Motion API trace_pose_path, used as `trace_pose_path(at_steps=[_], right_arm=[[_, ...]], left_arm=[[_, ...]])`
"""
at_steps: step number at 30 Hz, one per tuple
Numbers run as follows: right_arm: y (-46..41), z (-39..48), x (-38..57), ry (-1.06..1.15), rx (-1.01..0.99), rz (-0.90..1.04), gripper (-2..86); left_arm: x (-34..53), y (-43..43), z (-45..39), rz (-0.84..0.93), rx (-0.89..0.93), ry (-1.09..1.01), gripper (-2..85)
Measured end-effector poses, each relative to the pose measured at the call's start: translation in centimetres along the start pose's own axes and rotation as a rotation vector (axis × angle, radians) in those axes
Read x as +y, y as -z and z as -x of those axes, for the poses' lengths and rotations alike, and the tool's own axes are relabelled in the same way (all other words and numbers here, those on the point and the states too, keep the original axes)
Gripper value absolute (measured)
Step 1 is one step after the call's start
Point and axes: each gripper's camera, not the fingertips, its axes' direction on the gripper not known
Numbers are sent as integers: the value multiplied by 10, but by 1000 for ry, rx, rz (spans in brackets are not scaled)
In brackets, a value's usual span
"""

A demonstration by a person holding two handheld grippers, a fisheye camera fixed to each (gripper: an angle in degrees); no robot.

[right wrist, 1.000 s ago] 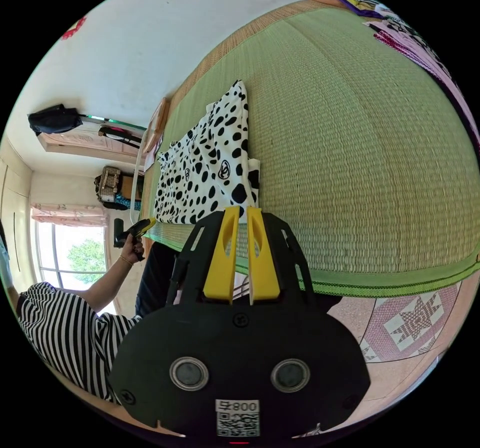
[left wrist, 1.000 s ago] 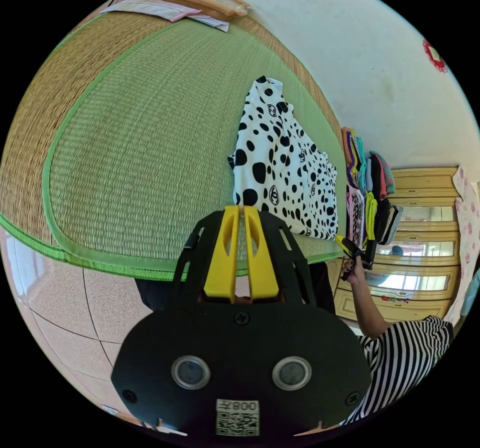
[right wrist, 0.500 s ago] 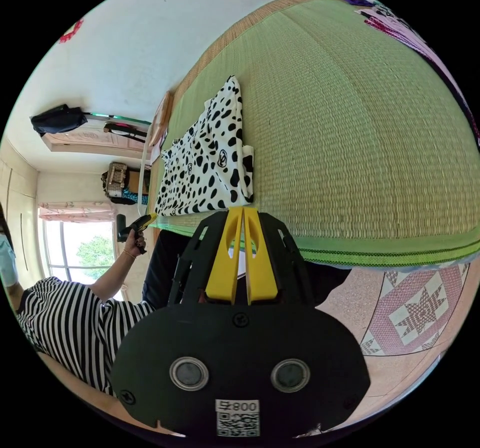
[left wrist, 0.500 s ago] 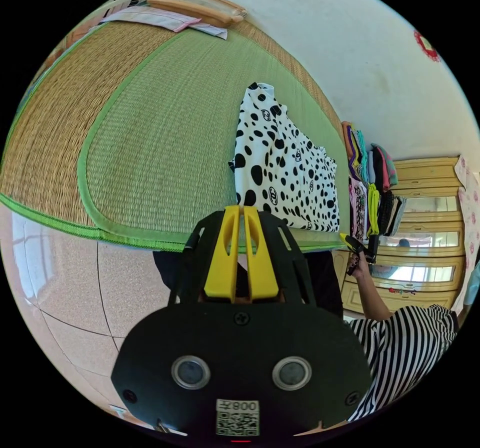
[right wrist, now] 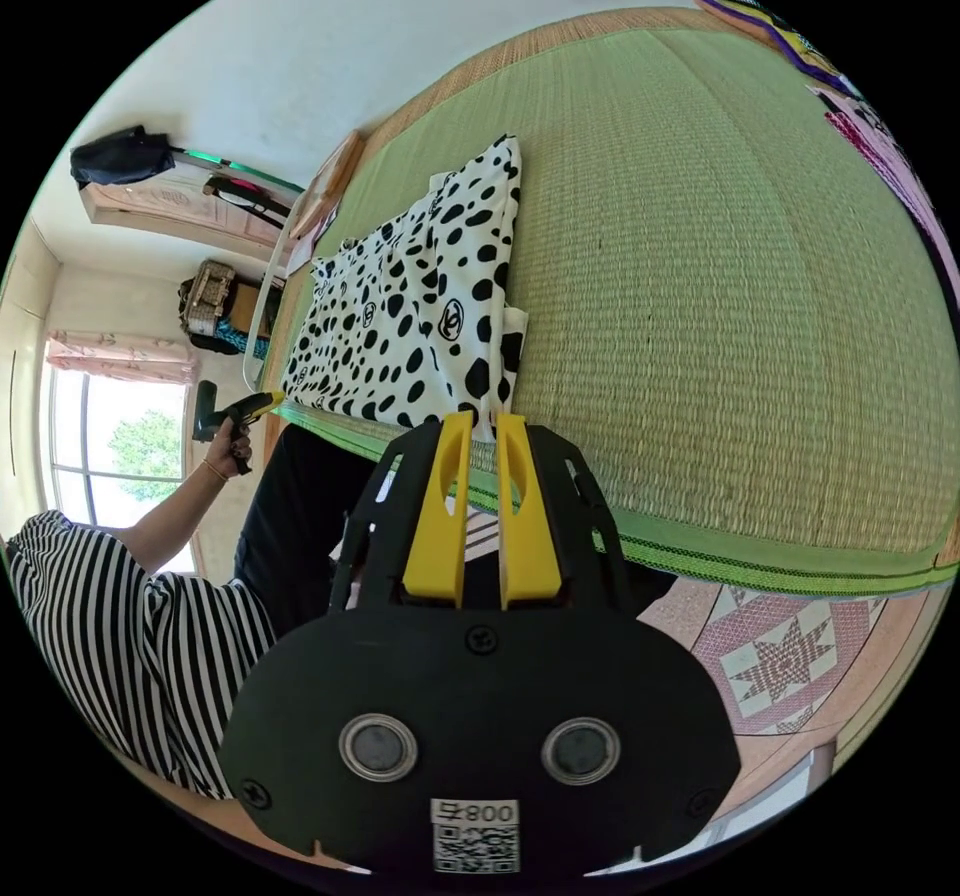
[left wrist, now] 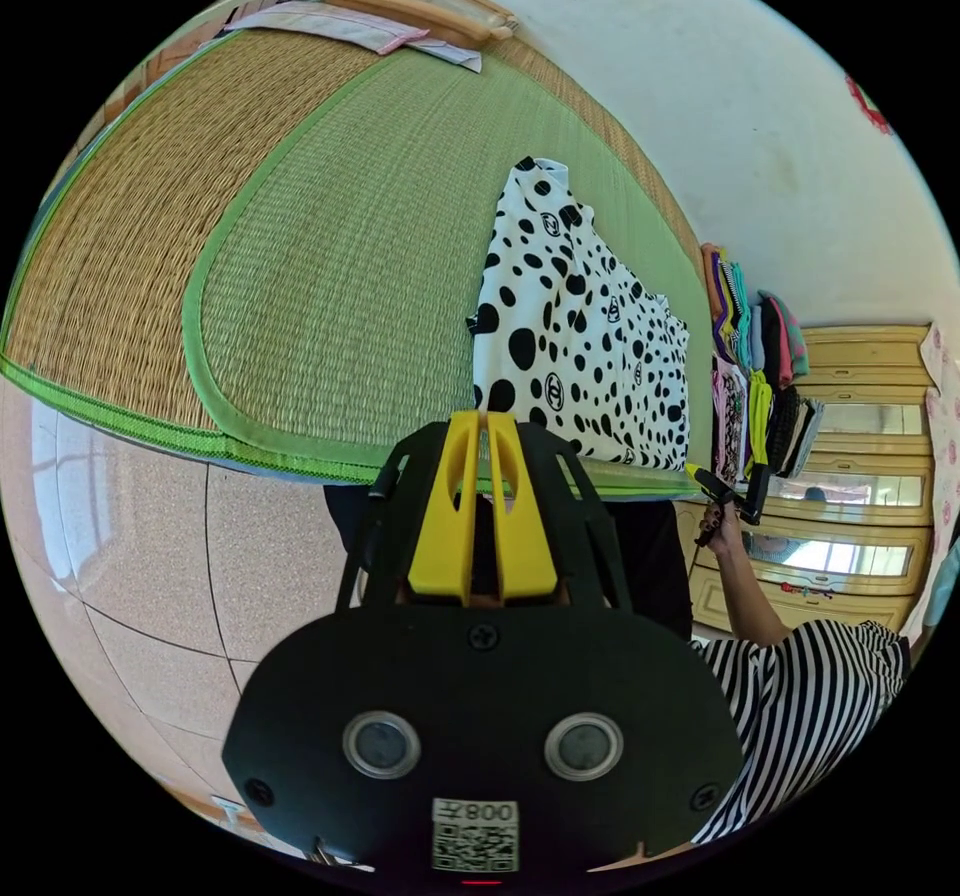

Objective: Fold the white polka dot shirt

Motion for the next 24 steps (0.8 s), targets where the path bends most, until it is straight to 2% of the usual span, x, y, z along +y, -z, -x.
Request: trace_pose_path(at_steps=[8,17,21,24], right_arm=[[-8,9,6,30,4,45,8],[-17,2,23,-25,-77,23,4],[-18,5,25,-23,-90,10,4],[-21,8,26,-12,-89,9,3]], left_arm=[[8,51,-15,-7,-25,16,12],[11,102,-39,13,-45,57,12],[17,143,-59,-33,-100,85,7],[21,169,-88,-62,-72,43,5]])
